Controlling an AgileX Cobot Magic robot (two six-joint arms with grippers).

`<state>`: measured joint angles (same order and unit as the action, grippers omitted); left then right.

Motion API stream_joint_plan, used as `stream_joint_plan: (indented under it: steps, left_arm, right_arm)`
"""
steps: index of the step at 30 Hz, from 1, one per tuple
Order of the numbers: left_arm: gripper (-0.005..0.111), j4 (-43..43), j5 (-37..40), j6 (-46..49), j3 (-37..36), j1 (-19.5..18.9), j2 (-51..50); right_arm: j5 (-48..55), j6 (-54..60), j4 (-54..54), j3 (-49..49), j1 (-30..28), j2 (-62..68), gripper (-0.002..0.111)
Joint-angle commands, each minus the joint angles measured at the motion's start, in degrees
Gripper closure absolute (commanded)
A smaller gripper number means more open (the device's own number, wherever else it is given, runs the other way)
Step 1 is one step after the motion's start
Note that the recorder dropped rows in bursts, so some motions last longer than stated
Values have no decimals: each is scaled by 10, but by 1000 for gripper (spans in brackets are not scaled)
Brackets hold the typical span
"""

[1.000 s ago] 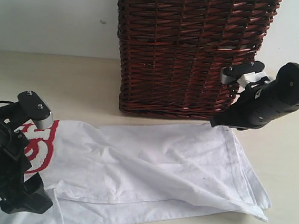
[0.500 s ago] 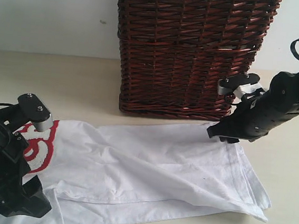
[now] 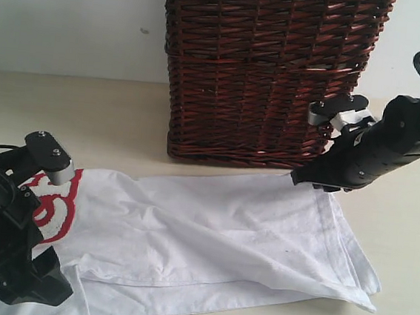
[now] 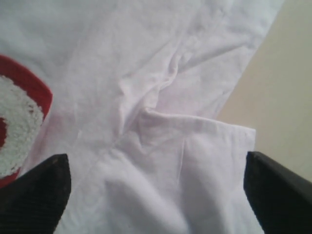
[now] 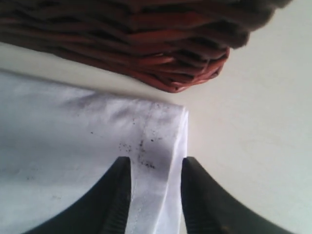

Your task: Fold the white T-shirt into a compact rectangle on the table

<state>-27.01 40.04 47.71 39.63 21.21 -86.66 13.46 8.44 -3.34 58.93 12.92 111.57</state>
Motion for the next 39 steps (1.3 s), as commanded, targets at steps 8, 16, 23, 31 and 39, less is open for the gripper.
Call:
stream_joint_plan:
  steps: [8, 16, 23, 31, 39]
  left_arm:
    - [15, -6, 3, -2, -1, 2, -1]
    - [15, -6, 3, -2, -1, 2, -1]
    - [15, -6, 3, -2, -1, 2, -1]
    - [15, -12, 26, -2, -1, 2, -1]
    - [15, -17, 61, -2, -1, 2, -1]
  right_arm:
    - [2, 29, -9, 3, 17, 18, 75]
    - [-8, 29, -2, 3, 17, 21, 82]
    - [-12, 19, -2, 3, 17, 16, 64]
    - [41, 18, 38, 3, 17, 36, 98]
    - [87, -149, 215, 3, 4, 37, 108]
